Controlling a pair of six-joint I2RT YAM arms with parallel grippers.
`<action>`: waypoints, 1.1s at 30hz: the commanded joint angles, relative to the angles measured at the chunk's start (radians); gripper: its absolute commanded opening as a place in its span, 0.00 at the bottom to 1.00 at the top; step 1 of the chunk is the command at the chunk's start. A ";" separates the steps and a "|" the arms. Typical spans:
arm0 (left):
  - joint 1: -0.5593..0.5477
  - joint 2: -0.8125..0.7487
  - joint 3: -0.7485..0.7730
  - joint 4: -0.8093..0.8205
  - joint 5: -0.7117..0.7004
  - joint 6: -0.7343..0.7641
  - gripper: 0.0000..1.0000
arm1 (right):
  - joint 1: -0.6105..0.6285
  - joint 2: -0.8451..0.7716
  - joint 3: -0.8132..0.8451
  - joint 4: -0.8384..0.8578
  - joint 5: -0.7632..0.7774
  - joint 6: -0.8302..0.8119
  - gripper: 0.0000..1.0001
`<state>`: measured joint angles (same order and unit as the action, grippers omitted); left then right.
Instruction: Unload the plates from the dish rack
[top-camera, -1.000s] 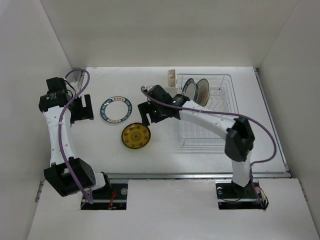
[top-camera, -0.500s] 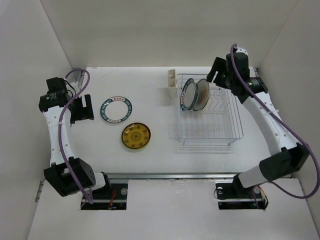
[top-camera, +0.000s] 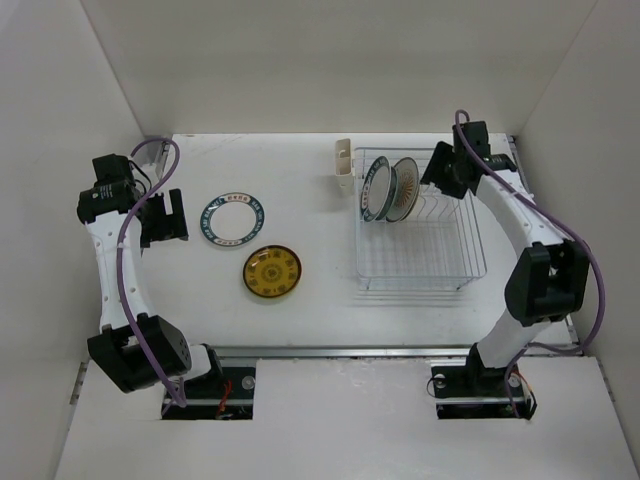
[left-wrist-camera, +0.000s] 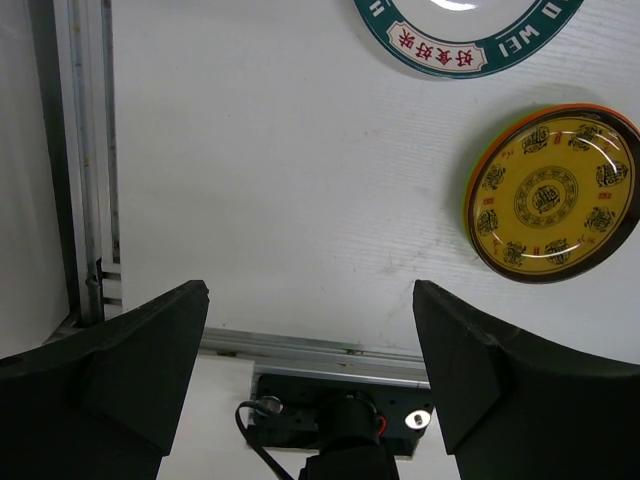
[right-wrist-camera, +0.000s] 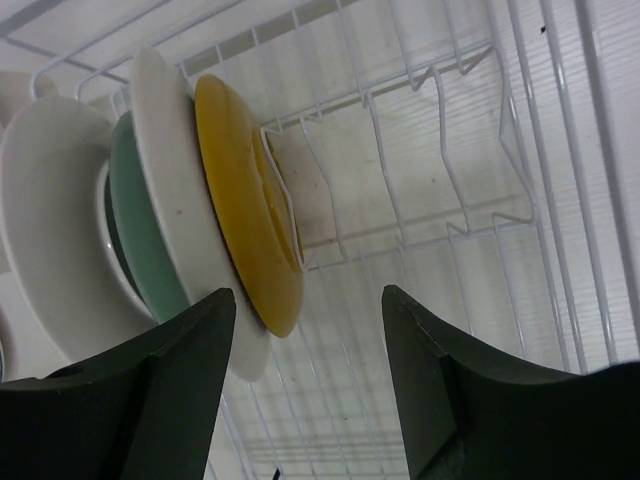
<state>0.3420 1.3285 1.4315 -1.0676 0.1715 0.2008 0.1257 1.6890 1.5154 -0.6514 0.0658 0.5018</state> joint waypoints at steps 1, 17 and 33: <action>-0.001 -0.002 0.043 -0.018 0.002 0.011 0.81 | 0.005 0.017 -0.027 0.090 -0.058 0.009 0.66; -0.001 0.017 0.043 -0.018 0.002 0.011 0.81 | 0.023 0.135 -0.046 0.168 -0.119 -0.019 0.44; -0.001 0.008 0.043 -0.018 0.002 0.011 0.81 | 0.161 0.012 0.167 -0.128 0.450 0.012 0.00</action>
<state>0.3420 1.3495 1.4353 -1.0679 0.1677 0.2012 0.2695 1.7866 1.5810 -0.6800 0.3424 0.4465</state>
